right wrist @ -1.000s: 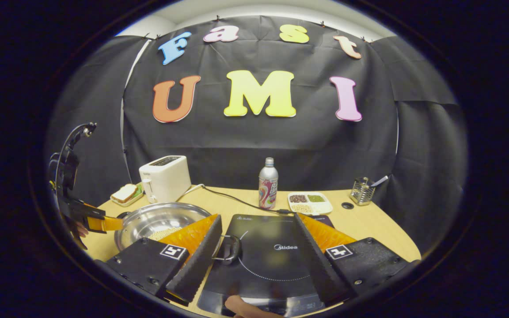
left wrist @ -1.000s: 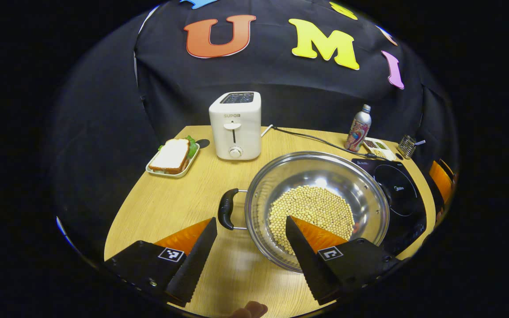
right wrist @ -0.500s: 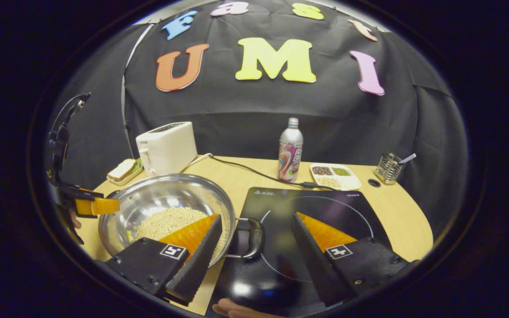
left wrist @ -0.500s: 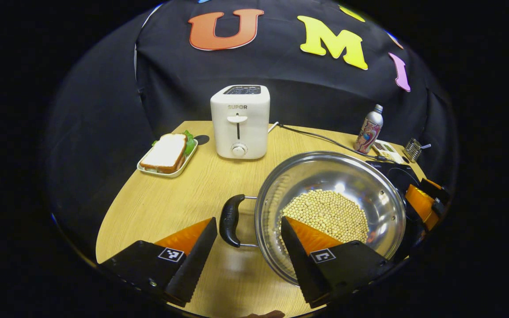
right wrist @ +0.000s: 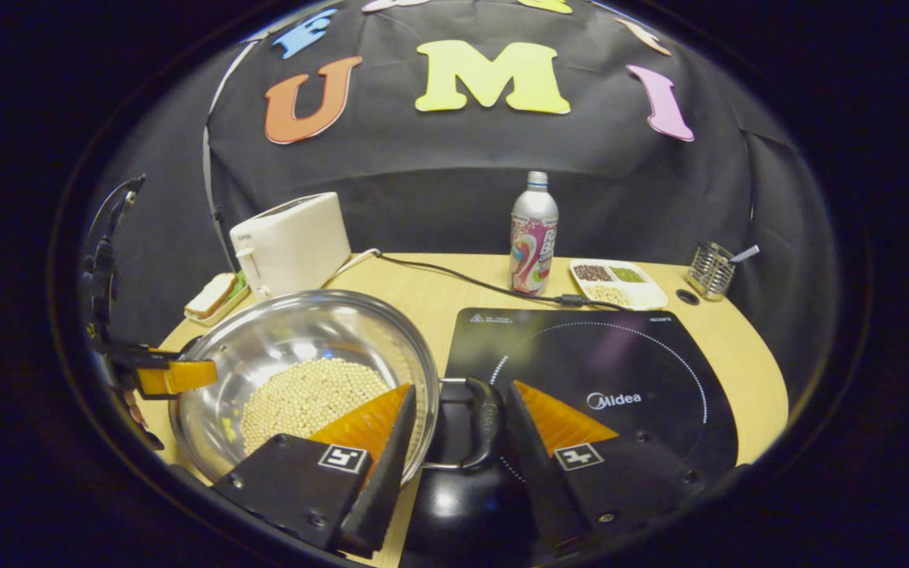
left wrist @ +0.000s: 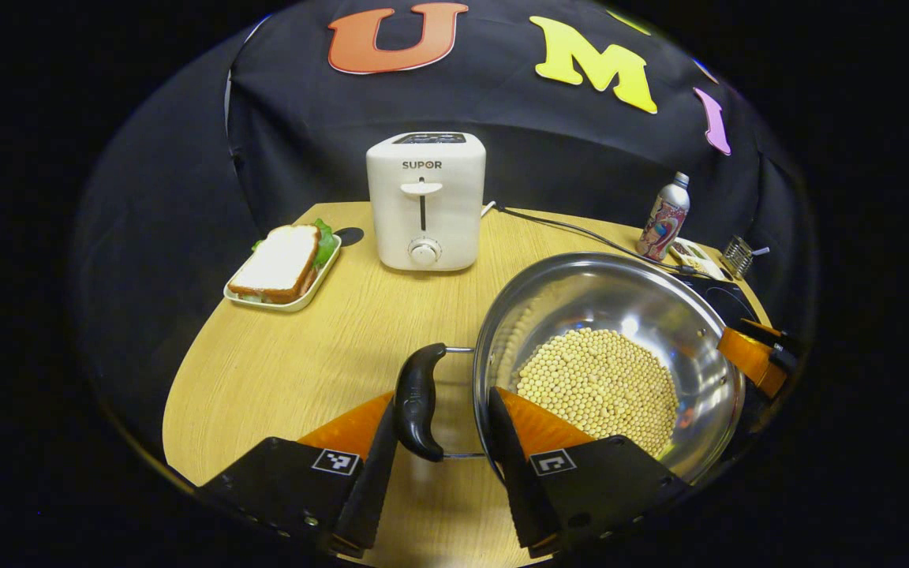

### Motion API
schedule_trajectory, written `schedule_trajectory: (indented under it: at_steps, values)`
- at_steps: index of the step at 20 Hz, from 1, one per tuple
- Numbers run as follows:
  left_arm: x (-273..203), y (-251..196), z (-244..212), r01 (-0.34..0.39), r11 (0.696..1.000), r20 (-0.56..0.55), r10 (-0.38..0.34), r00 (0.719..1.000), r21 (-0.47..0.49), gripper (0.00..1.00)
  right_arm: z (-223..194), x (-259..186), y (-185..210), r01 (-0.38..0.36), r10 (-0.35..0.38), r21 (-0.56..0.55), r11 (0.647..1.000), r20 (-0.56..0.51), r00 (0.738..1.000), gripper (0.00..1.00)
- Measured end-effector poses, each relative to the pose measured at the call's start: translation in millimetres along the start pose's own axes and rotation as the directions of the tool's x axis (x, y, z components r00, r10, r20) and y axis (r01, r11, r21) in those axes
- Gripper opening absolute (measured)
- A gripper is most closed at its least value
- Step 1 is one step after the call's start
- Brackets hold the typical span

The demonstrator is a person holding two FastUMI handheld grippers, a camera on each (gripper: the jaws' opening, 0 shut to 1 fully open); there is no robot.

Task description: First push the handle of the pot to place it horizontally, then grasp the pot with both hands and set it on the induction cooktop.

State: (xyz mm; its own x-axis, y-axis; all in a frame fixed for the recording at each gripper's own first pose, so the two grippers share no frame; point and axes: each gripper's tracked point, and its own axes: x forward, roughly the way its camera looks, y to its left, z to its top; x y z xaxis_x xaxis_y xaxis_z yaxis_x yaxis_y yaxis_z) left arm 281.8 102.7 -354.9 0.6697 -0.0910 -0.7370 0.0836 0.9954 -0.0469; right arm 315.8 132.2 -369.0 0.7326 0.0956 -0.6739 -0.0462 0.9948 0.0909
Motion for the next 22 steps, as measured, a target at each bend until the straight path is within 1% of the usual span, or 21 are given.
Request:
schedule_trajectory:
  at_steps: [1, 2, 3, 6, 7, 8, 9, 10, 11, 14, 15, 16, 17, 18, 19, 20, 21, 22]
  values:
    - [0.8, -0.1, -0.1, 0.008, 1.0, 0.004, -0.008, 1.0, 0.0, 0.53, -7.3, -1.3, 2.7, -0.013, 0.015, 0.028, 1.0, -0.063, 0.998, 0.69]
    - [1.9, -0.1, 1.0, 0.012, 1.0, 0.009, -0.012, 1.0, -0.002, 0.63, -0.3, 6.3, 1.0, -0.01, 0.011, 0.035, 0.999, -0.011, 1.0, 0.65]
    - [0.8, 0.2, 0.4, 0.012, 1.0, 0.007, -0.012, 1.0, 0.002, 0.61, -3.7, 4.8, 0.8, -0.021, 0.022, 0.031, 0.999, -0.047, 0.999, 0.67]
    - [1.3, 0.6, 0.7, 0.002, 1.0, 0.013, -0.002, 1.0, 0.028, 0.61, -5.6, 4.8, 1.9, -0.023, 0.025, 0.034, 0.999, -0.042, 0.999, 0.64]
    - [1.1, -0.1, 0.0, -0.003, 0.999, 0.013, 0.002, 1.0, 0.032, 0.61, -5.2, 5.0, 2.5, -0.029, 0.03, 0.035, 0.999, -0.043, 0.999, 0.65]
    - [1.5, 0.1, 0.6, -0.007, 0.999, 0.017, 0.007, 1.0, 0.033, 0.62, -3.8, 3.8, 1.8, -0.039, 0.04, 0.043, 0.998, -0.038, 0.998, 0.61]
    - [1.9, 0.4, -0.1, -0.01, 0.999, 0.012, 0.01, 1.0, 0.034, 0.6, -2.3, 3.8, 1.9, -0.051, 0.053, 0.053, 0.997, -0.036, 0.998, 0.63]
    - [0.8, 0.1, 0.4, -0.015, 0.999, 0.01, 0.015, 1.0, 0.035, 0.6, -3.1, 4.0, 2.2, -0.062, 0.064, 0.055, 0.997, -0.035, 0.997, 0.59]
    - [2.2, 0.2, -0.7, -0.02, 0.999, 0.0, 0.02, 1.0, 0.039, 0.6, -2.8, 4.3, 2.1, -0.067, 0.069, 0.056, 0.996, -0.033, 0.997, 0.6]
    - [1.3, 0.6, 0.5, -0.027, 0.999, -0.009, 0.027, 1.0, 0.028, 0.6, -1.7, 2.1, 2.2, -0.07, 0.072, 0.056, 0.996, -0.028, 0.997, 0.55]
    - [0.8, 0.3, 0.7, -0.027, 0.999, -0.01, 0.028, 1.0, 0.027, 0.6, -0.8, 1.8, 2.0, -0.072, 0.074, 0.062, 0.996, -0.028, 0.997, 0.57]
    - [0.2, 0.7, 0.0, -0.031, 0.999, -0.014, 0.032, 0.999, 0.023, 0.6, -1.5, 0.9, 2.2, -0.074, 0.076, 0.065, 0.995, -0.024, 0.997, 0.57]
    - [-0.8, 1.1, -1.5, -0.04, 0.999, -0.025, 0.041, 0.999, 0.022, 0.6, -2.6, -0.9, 3.2, -0.078, 0.08, 0.069, 0.995, -0.026, 0.996, 0.54]
    - [-3.4, 1.1, -3.2, -0.052, 0.998, -0.038, 0.053, 0.998, 0.022, 0.6, -5.1, -3.4, 3.7, -0.081, 0.083, 0.067, 0.994, -0.032, 0.996, 0.53]
    - [-8.1, 1.3, -4.9, -0.06, 0.998, -0.042, 0.061, 0.997, 0.027, 0.6, -8.5, -7.9, 4.2, -0.084, 0.087, 0.074, 0.994, -0.039, 0.995, 0.56]
    - [-13.0, 1.5, -6.5, -0.066, 0.997, -0.046, 0.067, 0.997, 0.031, 0.6, -10.5, -13.1, 4.9, -0.089, 0.092, 0.075, 0.993, -0.044, 0.995, 0.53]
    - [-19.4, 2.3, -7.1, -0.07, 0.997, -0.046, 0.072, 0.996, 0.032, 0.6, -12.0, -17.0, 5.2, -0.093, 0.097, 0.08, 0.992, -0.049, 0.994, 0.53]
    - [-26.2, 1.7, -6.8, -0.074, 0.996, -0.043, 0.076, 0.996, 0.038, 0.6, -14.0, -22.2, 5.4, -0.098, 0.103, 0.085, 0.992, -0.053, 0.993, 0.56]
